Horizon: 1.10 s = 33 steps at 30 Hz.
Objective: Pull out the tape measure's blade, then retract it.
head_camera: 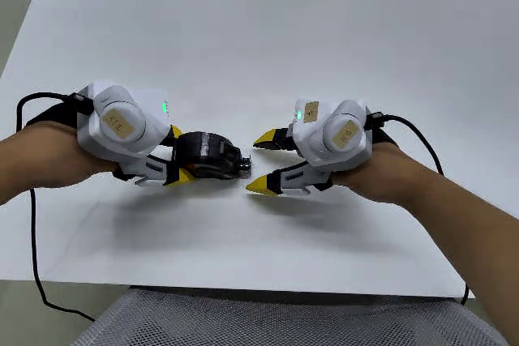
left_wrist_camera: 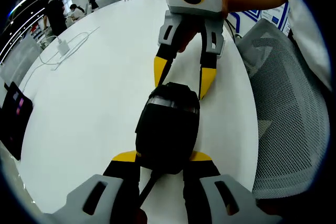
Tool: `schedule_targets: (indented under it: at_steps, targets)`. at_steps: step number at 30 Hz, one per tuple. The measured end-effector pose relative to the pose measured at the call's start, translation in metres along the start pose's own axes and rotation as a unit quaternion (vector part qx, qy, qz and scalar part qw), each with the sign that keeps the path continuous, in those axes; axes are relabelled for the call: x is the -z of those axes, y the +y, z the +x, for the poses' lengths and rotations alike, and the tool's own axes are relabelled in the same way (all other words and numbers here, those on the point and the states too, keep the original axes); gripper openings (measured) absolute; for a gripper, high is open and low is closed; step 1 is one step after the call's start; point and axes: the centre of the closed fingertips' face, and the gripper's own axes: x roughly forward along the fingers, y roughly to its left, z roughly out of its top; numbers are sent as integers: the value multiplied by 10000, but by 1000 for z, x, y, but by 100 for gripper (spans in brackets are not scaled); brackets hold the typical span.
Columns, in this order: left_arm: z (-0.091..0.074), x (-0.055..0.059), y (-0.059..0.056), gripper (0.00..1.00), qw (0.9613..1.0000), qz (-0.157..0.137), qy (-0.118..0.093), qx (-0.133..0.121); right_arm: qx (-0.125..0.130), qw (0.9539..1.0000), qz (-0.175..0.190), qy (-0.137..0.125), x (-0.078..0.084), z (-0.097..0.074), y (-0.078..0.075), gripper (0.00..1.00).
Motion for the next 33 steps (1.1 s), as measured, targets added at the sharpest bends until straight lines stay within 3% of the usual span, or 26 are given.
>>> schedule_targets:
  at_steps: [33]
  targets:
    - [0, 0, 0, 26, 10000, 28, 16, -1, -154, 9997, -206, -23, 1, 12, 0, 12]
